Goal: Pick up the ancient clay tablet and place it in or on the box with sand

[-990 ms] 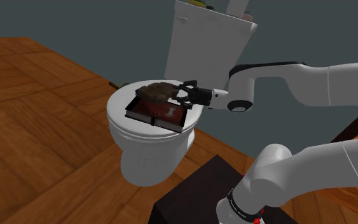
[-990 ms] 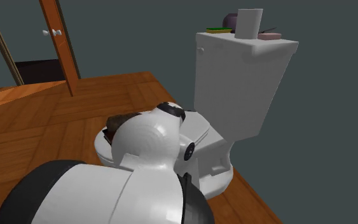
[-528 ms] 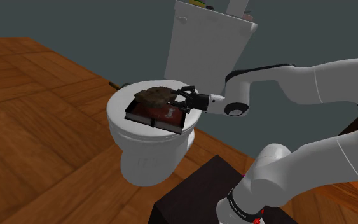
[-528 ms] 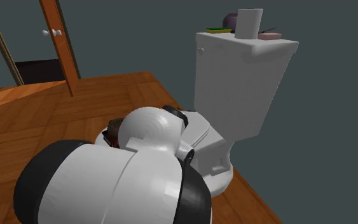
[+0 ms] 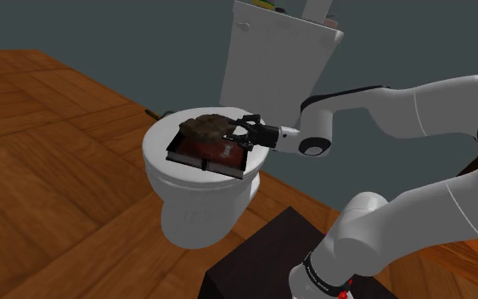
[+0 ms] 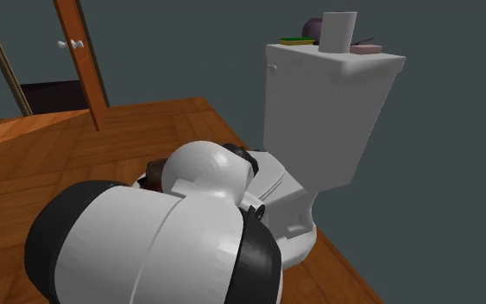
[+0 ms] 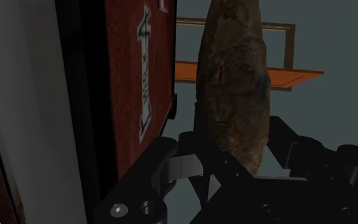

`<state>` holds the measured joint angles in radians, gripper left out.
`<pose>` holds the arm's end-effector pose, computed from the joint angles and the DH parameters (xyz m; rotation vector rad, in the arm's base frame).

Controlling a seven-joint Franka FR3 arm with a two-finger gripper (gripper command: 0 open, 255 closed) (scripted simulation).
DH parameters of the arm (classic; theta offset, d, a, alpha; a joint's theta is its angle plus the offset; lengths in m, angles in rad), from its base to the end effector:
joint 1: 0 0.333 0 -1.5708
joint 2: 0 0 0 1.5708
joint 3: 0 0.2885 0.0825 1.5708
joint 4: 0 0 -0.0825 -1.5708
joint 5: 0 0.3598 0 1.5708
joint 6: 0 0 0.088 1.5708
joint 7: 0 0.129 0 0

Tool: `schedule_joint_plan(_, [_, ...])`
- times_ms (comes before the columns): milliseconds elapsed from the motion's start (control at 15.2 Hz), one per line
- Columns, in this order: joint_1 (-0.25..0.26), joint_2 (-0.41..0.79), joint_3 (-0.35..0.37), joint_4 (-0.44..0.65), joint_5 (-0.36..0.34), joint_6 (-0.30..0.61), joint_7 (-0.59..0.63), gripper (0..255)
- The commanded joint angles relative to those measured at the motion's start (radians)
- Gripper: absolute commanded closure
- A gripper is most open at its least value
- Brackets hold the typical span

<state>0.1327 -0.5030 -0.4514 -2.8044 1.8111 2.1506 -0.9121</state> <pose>0.3750 -0.0472 0.3569 -1.5411 0.6576 -0.6502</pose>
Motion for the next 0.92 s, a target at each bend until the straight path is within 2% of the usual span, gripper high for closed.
schedule_joint_plan(0, [0.0,0.013,0.006,-0.018,-0.002,0.035,0.001,0])
schedule_joint_plan(264, [0.006,0.024,0.007,-0.028,0.018,0.03,-0.024,0])
schedule_joint_plan(330, [-0.017,0.013,0.027,-0.022,0.004,0.03,0.003,0])
schedule_joint_plan(594, [-0.164,-0.101,0.005,-0.094,-0.179,-0.021,0.088,0])
schedule_joint_plan(858, [-0.215,-0.088,0.052,-0.094,-0.168,-0.05,0.09,0])
